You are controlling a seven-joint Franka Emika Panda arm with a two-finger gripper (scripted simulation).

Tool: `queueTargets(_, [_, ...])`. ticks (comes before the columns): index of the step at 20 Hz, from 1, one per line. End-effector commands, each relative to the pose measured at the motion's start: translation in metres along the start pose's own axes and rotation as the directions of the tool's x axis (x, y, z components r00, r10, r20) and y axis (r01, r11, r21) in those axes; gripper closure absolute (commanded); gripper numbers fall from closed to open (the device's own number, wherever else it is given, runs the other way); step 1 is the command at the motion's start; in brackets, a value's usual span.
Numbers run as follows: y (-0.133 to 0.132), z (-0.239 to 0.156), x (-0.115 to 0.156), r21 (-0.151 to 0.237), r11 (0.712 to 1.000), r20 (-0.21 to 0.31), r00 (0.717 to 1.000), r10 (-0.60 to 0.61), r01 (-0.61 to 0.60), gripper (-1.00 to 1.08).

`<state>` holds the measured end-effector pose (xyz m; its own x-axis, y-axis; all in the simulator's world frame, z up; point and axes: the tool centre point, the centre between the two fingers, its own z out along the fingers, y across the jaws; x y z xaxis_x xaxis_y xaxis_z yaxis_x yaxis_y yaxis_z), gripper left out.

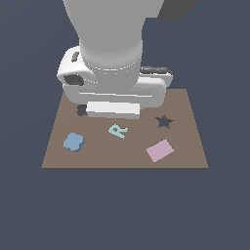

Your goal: Insert a designated object into the corresponding slot on a board.

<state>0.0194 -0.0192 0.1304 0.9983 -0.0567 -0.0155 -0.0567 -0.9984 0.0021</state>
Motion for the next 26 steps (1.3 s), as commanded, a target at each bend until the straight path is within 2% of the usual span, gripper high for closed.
queueTargets(1, [0.017, 0.011, 0.011, 0.0, 0.999, -0.002, 0.999, 0.044, -0.044, -0.92])
queueTargets(9, [0.082, 0.052, 0.046, 0.002, 0.978, -0.01, 0.978, 0.207, -0.207, -0.92])
queueTargets(14, [0.112, 0.068, 0.058, 0.005, 0.961, -0.012, 0.961, 0.276, -0.276, -0.92])
queueTargets(20, [0.132, 0.079, 0.065, 0.007, 0.947, -0.014, 0.947, 0.322, -0.322, -0.92])
queueTargets(26, [0.135, 0.081, 0.066, 0.007, 0.944, -0.014, 0.944, 0.329, -0.329, -0.92])
